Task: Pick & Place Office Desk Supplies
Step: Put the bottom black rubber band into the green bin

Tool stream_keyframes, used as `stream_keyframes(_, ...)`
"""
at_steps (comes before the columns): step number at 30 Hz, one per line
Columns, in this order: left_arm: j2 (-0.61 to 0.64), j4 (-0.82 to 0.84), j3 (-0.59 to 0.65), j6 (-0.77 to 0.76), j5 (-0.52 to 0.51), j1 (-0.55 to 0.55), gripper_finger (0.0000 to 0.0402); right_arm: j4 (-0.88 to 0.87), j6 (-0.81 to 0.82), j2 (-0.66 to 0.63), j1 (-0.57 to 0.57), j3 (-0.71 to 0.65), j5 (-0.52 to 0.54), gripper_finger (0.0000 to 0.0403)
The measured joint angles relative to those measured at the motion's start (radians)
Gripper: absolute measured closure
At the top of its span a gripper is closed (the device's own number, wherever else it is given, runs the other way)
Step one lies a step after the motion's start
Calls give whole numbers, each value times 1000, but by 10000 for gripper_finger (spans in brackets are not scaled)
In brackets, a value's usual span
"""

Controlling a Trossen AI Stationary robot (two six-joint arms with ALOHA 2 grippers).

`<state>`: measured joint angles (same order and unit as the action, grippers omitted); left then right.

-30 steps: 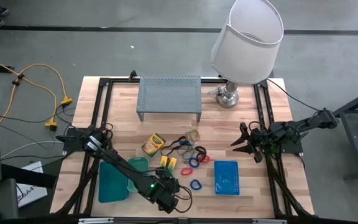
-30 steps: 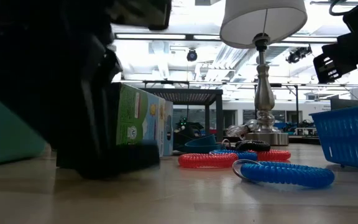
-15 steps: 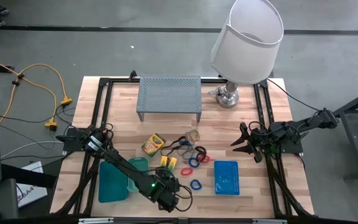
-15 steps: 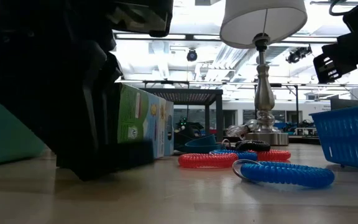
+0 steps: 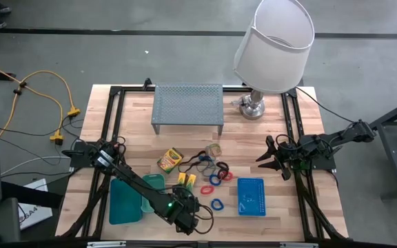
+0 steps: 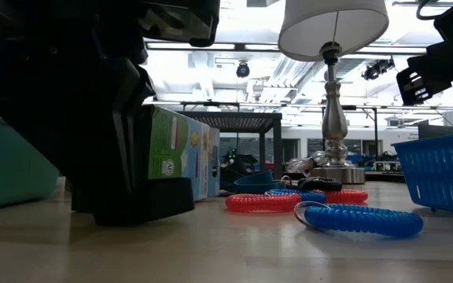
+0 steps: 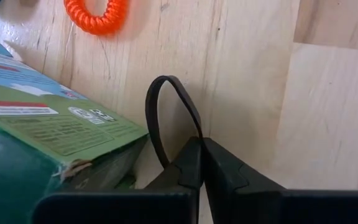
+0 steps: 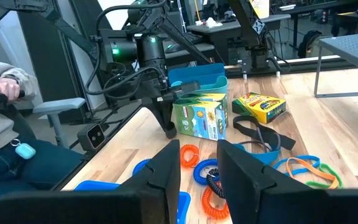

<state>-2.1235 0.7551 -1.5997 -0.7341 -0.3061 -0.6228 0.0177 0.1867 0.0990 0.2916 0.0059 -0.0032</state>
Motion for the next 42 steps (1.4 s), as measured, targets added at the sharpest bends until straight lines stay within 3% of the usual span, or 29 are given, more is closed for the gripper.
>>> stream_keyframes(12,0,-46,-6,22,0,0,400,0,0,0,0,0,0,309)
stream_keyframes(26,2,-61,-114,162,-1,20,401,0,0,0,0,0,0,309)
stream_keyframes(34,8,-57,-115,164,66,33,401,0,0,0,0,0,0,309)
stream_keyframes(42,62,-57,-115,215,60,34,401,0,0,0,0,0,0,309)
